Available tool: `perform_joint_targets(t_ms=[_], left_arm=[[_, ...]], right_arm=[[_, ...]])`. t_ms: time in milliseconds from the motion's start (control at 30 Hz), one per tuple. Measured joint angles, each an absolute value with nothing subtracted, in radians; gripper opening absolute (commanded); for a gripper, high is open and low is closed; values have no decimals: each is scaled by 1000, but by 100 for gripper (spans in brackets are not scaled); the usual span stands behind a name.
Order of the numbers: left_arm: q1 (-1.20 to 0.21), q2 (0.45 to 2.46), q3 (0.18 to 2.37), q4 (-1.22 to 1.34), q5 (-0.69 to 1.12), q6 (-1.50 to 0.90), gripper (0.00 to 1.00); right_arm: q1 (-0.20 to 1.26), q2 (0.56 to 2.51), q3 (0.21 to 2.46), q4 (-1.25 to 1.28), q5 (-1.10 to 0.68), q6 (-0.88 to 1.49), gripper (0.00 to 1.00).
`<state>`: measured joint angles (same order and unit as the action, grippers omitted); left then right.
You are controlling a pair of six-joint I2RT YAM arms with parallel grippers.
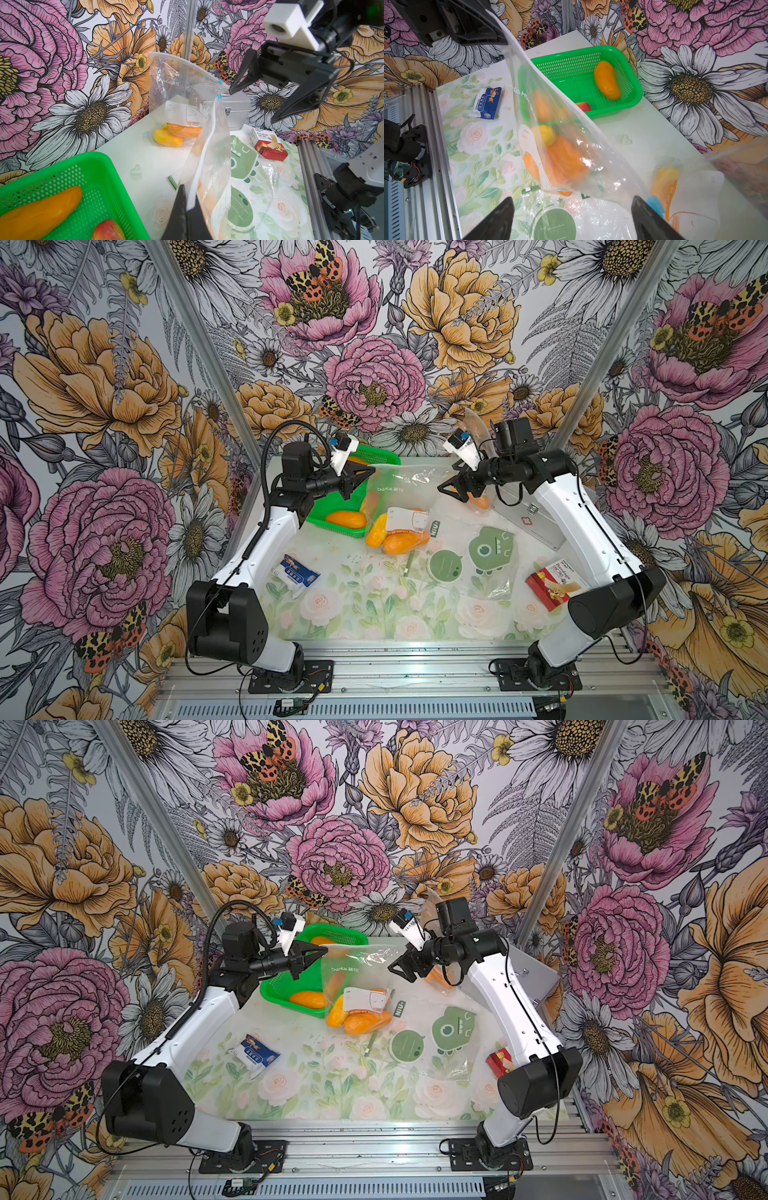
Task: Place the mango in a zip-top bag and seal the zipper
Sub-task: Place the zipper food storage bag at the center of the board.
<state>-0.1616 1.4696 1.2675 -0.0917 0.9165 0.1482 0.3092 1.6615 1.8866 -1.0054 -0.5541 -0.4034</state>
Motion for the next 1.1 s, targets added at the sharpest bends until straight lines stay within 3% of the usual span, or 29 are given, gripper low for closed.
perform_joint_targets(t_ms=[300, 367, 767, 1100], left_arm=[[-162, 1469, 1250, -78, 987, 169, 0], [-162, 1467, 1250, -77, 995, 175, 0], [-167, 1467, 1250, -77, 1063, 219, 0], [-170, 1466, 1250, -75, 955, 162, 7]], right_arm=[[334, 1744, 2010, -1006, -554, -414, 90], [348, 1754, 2012, -1012, -555, -425, 99], [421, 1930, 2083, -1165, -544, -518, 95], [424, 1935, 2152, -1238, -543, -525, 95]])
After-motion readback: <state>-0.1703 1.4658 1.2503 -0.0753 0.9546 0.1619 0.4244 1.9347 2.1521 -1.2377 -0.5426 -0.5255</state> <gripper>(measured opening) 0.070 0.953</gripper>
